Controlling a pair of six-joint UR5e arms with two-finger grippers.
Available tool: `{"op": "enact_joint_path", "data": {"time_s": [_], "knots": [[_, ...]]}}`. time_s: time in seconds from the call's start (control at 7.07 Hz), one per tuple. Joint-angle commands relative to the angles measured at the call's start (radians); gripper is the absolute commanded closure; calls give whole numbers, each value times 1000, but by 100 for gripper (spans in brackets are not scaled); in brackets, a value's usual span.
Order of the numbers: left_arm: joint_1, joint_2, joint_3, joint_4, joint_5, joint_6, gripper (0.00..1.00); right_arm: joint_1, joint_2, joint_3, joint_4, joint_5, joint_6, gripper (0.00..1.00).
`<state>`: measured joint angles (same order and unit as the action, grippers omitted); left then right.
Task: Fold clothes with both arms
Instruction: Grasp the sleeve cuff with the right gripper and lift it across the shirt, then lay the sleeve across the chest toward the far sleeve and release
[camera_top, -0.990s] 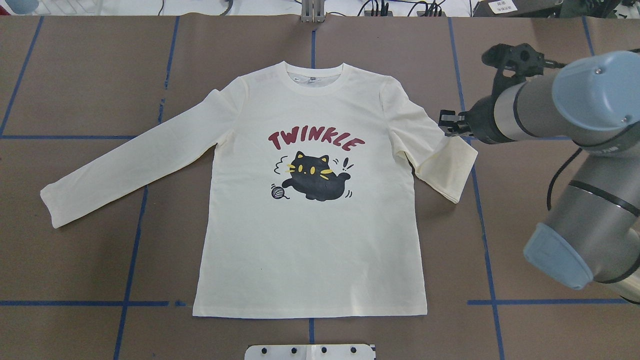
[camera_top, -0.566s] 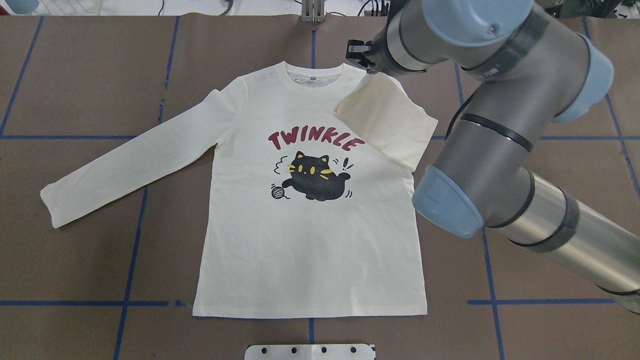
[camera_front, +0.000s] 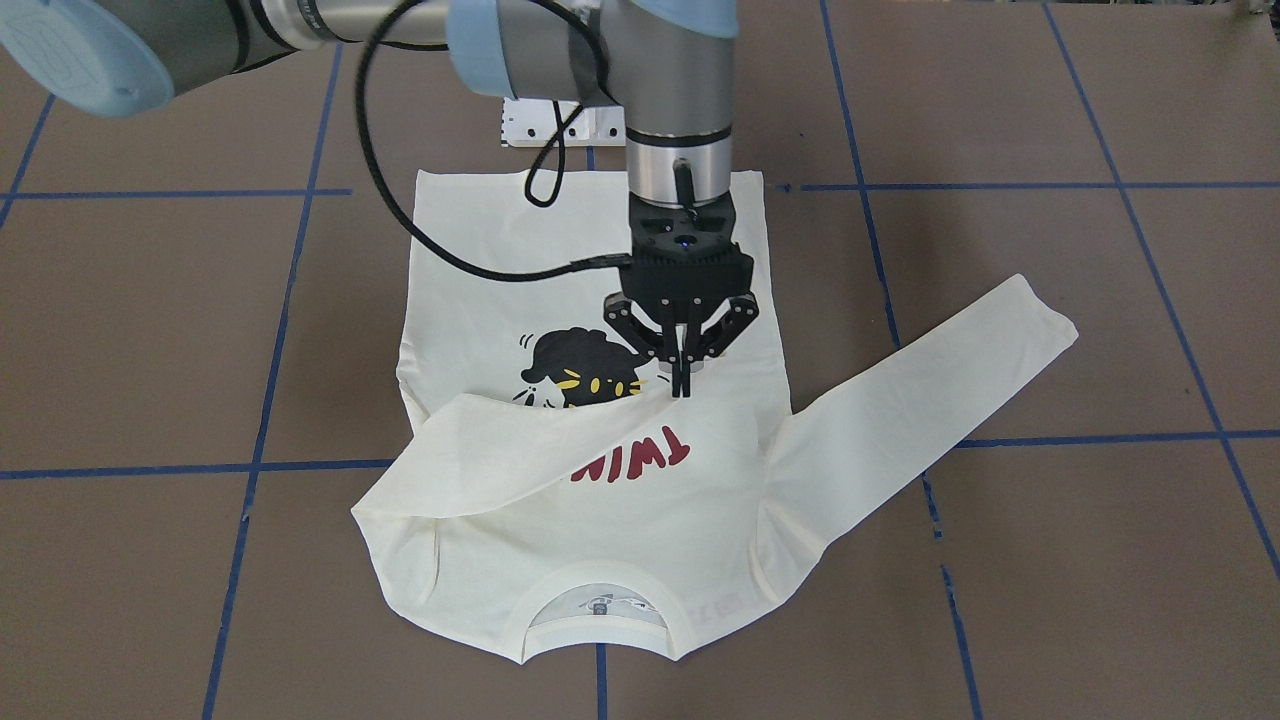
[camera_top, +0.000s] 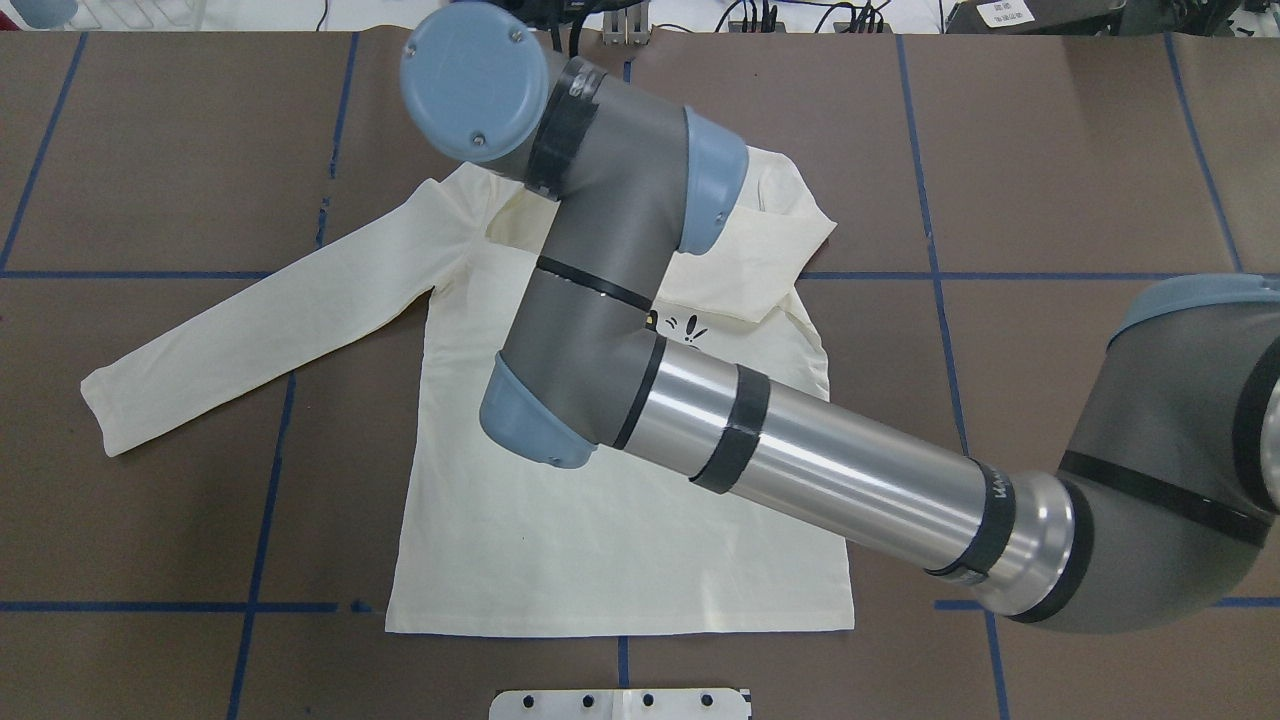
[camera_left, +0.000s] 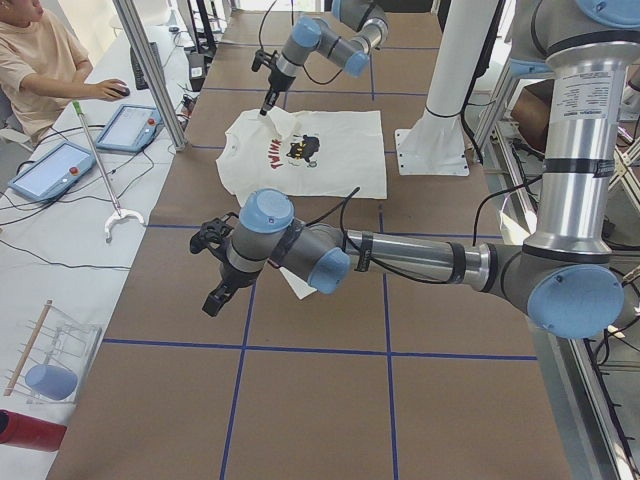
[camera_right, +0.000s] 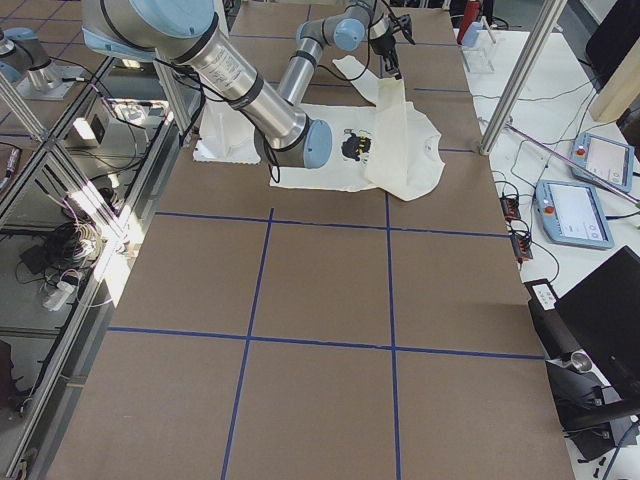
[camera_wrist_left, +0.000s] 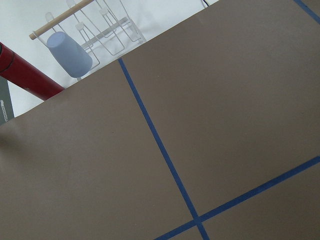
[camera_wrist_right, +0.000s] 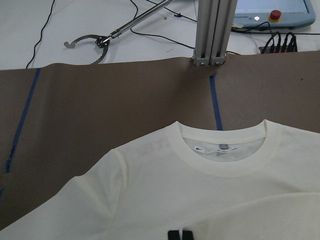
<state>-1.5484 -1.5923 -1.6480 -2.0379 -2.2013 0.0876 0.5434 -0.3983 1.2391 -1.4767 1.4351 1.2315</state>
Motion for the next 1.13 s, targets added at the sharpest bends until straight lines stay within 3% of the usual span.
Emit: {"op": "enact_joint_path", "data": {"time_s": [0.0,0.14,0.28,0.42,0.71,0.99], "knots": [[1,0,4,1,0,0,0,-80,132,-307,168,-70,96,100],[-1,0,4,1,-11,0,0,-101,169,-351,170,-93,159,99],[-1,8,1,-1,-14,-2,0,-105,197,-400,196,-96,175,25],[-1,8,-7,-1,-14,-2,0,-103,228,-417,196,-90,180,0],[1,-6,-13,-50,-8,1,0,-71,254,-417,193,-29,177,0],[5,-21,-19,-157,-15,-78,0,22,248,-399,126,164,128,0]]}}
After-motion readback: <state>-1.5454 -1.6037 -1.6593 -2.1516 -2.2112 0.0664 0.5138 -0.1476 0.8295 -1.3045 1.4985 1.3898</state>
